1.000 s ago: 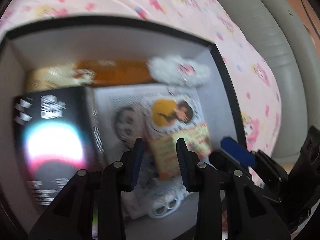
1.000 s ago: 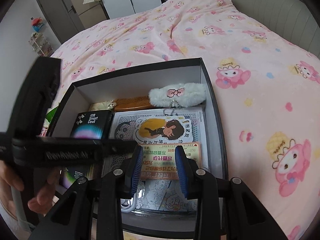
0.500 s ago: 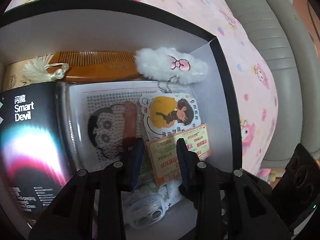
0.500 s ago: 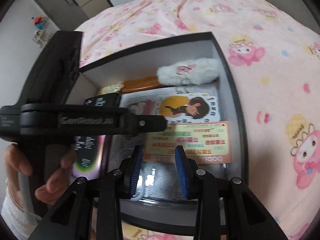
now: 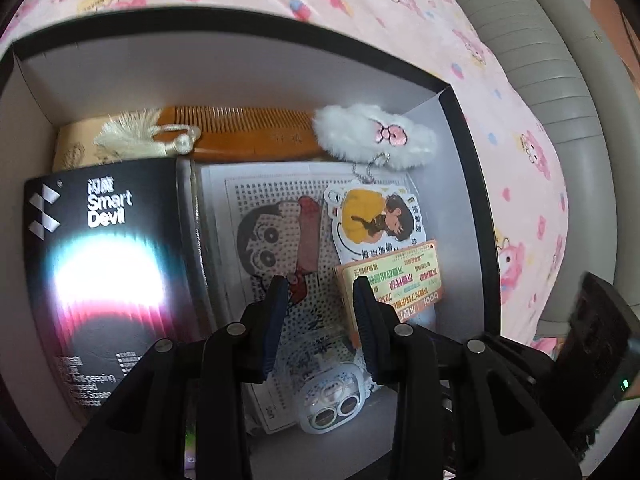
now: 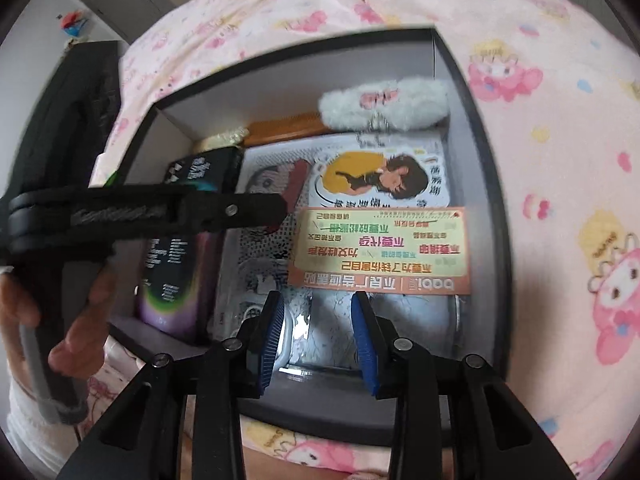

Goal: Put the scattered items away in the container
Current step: 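Carry the card into the black box and open the left gripper, then withdraw the left gripper from the box toward the scattered items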

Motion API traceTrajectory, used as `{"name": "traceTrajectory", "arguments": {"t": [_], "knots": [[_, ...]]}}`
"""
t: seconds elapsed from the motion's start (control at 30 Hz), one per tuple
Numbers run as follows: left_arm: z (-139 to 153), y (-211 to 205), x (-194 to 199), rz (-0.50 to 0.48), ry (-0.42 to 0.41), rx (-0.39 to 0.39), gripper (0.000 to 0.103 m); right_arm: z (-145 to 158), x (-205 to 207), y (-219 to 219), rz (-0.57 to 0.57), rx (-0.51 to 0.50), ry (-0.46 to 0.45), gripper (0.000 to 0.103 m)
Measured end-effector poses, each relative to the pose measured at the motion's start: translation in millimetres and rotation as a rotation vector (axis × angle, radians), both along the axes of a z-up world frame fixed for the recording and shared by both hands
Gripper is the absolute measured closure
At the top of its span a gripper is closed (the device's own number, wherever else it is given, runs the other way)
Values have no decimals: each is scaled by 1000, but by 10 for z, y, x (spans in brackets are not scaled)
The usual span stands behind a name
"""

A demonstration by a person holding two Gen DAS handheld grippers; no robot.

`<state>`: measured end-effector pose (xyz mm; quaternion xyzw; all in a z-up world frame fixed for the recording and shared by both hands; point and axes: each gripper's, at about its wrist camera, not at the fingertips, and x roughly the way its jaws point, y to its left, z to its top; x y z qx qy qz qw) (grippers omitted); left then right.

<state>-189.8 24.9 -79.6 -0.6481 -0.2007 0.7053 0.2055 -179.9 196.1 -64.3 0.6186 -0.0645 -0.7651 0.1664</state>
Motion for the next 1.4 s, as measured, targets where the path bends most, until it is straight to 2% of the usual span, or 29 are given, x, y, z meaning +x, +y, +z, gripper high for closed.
{"name": "traceTrajectory", "arguments": {"t": [0.07,0.23,0.5,0.6,0.7,0.73,0.9,1.03,1.17,1.4], "knots": [[-25,1,4,-6,-12,2,70,-75,-38,-4,-2,-12,-15,72],[6,-31,-16,-24,-2,-3,68,-70,-93,13,-37,-25,33,72],[106,-79,-19,-37,81,-67,65,65,97,78,-83,6,123,72],[310,-160,118,-35,150,-93,61,247,203,142,-126,56,196,71],[621,-308,430,-46,237,-100,57,505,370,187,-165,75,275,69],[691,53,313,-53,270,-96,57,620,428,166,-174,70,299,69],[1079,-23,762,-27,390,-33,52,1027,779,44,-176,81,390,60],[1349,23,1084,0,474,-86,52,1227,1054,-81,-167,78,433,58],[1536,-127,1355,12,509,-114,51,1381,1308,-214,-144,50,460,58],[1581,-450,1617,45,531,-150,51,1531,1613,-600,-86,70,514,58]]}}
